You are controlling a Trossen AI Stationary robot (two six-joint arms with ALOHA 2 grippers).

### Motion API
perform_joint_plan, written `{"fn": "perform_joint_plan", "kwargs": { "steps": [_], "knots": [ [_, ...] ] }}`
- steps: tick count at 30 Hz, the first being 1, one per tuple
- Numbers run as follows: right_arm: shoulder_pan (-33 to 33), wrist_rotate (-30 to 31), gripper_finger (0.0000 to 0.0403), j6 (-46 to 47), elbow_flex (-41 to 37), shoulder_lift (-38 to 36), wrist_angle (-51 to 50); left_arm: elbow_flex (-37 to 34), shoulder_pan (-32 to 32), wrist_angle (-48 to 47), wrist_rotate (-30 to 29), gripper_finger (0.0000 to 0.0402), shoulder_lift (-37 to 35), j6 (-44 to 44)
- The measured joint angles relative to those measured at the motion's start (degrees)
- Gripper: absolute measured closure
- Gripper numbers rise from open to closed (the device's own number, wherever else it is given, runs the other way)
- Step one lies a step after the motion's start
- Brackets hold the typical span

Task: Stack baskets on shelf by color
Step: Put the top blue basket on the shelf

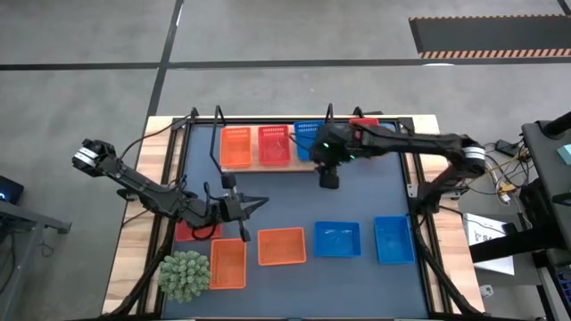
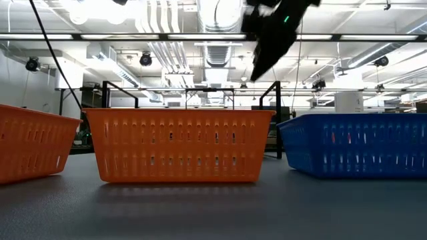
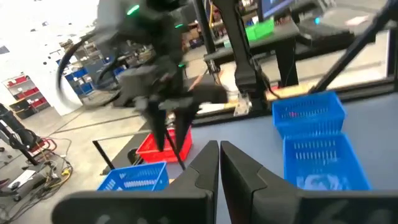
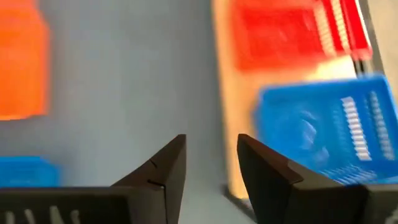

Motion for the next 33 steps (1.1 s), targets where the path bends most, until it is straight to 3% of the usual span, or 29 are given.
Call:
{"fn": "perform_joint_plan", "kwargs": {
  "steps": [5, 10, 14, 17, 21, 26, 30, 33],
  "knots": [
    [9.9, -0.4, 0.0302, 3.1, -12.6, -10.2, 12.7, 1.7, 0.5, 3.5, 0.2, 0.0402, 3.2, 0.1],
    [19.1, 4.2, 0.0341, 5.7, -26.2, -18.2, 26.3, 5.4, 3.0, 3.5, 1.3, 0.0402, 9.0, -1.5],
    [24.5, 6.8, 0.0369, 5.7, -34.7, -22.2, 35.9, 11.7, 7.3, 2.4, 6.7, 0.0402, 15.1, -1.5],
    [27.7, 6.9, 0.0385, 5.1, -39.7, -24.4, 42.6, 18.1, 12.0, -4.6, 14.4, 0.0402, 19.0, -1.6],
    [30.7, 7.0, 0.0394, 5.1, -44.2, -26.5, 48.0, 27.7, 18.7, -21.3, 23.9, 0.0402, 23.5, -4.9],
    [32.8, 7.8, 0.0394, 6.0, -45.9, -27.8, 49.0, 36.2, 26.1, -36.5, 28.8, 0.0402, 28.5, -5.5],
    [33.3, 8.6, 0.0394, 5.6, -46.2, -27.7, 49.0, 39.2, 30.5, -38.1, 36.2, 0.0402, 31.8, -5.5],
    [33.3, 8.7, 0.0394, 5.6, -46.2, -27.7, 48.8, 40.3, 32.5, -37.8, 37.1, 0.0402, 33.7, -4.5]
  ]
}}
